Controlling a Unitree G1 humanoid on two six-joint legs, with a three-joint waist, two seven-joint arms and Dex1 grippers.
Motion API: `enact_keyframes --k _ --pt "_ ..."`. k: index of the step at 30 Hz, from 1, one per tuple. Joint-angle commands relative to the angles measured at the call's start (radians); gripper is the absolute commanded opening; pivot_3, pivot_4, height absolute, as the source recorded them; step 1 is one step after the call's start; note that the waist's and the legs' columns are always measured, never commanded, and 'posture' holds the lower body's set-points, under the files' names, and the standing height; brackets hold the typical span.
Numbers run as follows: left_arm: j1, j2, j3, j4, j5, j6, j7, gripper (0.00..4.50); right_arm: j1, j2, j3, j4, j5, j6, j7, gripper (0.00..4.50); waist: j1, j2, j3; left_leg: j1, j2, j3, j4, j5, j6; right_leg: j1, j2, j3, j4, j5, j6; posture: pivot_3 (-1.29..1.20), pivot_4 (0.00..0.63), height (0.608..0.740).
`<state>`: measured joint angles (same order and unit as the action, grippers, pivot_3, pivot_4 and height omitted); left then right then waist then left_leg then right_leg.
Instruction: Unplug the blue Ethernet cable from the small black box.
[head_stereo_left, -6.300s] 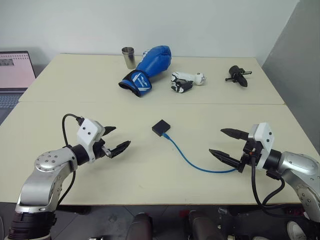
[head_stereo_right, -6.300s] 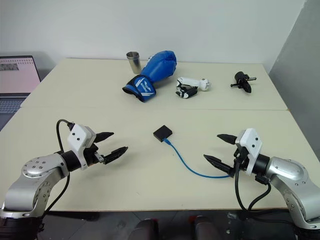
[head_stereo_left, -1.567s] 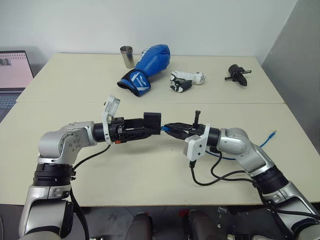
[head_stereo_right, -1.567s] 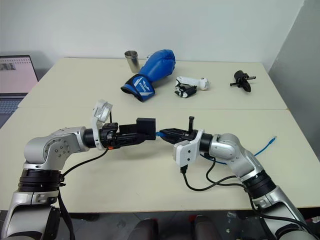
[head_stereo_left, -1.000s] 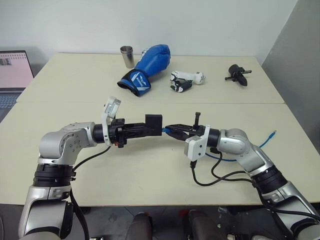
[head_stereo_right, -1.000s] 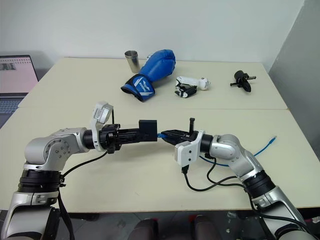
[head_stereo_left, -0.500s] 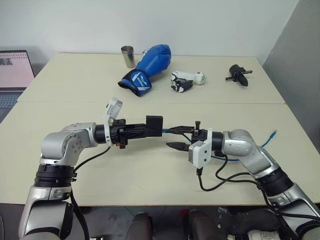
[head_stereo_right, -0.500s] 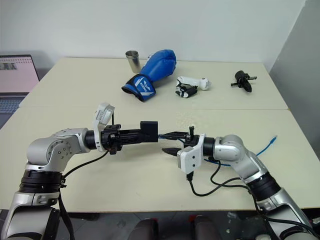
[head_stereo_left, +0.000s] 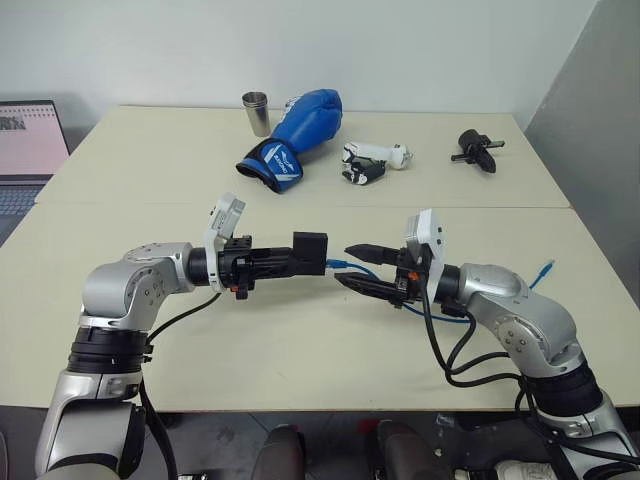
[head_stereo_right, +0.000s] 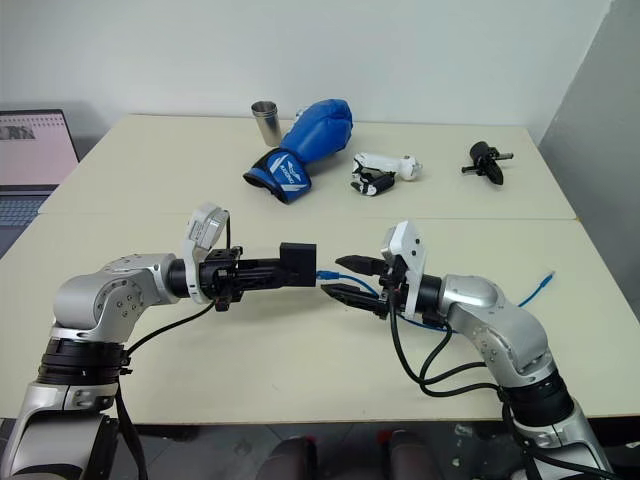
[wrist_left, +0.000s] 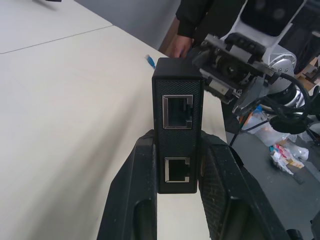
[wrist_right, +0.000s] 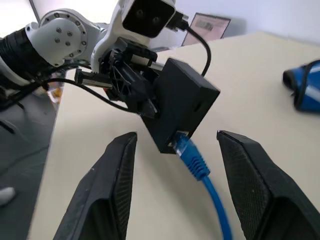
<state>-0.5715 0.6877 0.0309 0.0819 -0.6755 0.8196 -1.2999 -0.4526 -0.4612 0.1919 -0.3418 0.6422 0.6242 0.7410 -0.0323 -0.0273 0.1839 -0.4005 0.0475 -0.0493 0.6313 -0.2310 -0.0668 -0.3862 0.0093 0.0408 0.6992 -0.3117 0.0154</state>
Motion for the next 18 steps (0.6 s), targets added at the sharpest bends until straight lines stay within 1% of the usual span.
enact_keyframes --k 1,9,18 --pt "-0.03 -0.002 0.048 -0.018 -0.062 0.029 -0.005 0.78 -0.04 0.026 -0.057 0.038 0.065 0.073 -0.009 2.69 0.0 0.0 0.0 0.0 0.0 0.0 0.0 0.0 0.0 0.0 0.0 0.0 0.0 0.0 0.0 0.0 0.15 0.74" --pt "-0.025 0.009 0.038 -0.031 -0.07 0.039 -0.007 0.78 -0.083 0.061 -0.091 0.1 0.134 0.185 0.017 2.69 -0.001 0.0 0.0 0.0 0.0 0.001 0.0 0.0 0.0 -0.001 0.001 0.0 0.0 0.0 0.0 0.0 0.15 0.74" --pt "-0.028 0.002 0.031 -0.026 -0.063 0.033 -0.003 0.78 -0.109 0.106 -0.119 0.116 0.157 0.234 -0.003 2.69 -0.001 0.0 0.0 0.0 0.0 0.001 -0.001 0.0 0.0 -0.001 0.001 0.0 0.0 0.0 0.0 0.0 0.15 0.74"
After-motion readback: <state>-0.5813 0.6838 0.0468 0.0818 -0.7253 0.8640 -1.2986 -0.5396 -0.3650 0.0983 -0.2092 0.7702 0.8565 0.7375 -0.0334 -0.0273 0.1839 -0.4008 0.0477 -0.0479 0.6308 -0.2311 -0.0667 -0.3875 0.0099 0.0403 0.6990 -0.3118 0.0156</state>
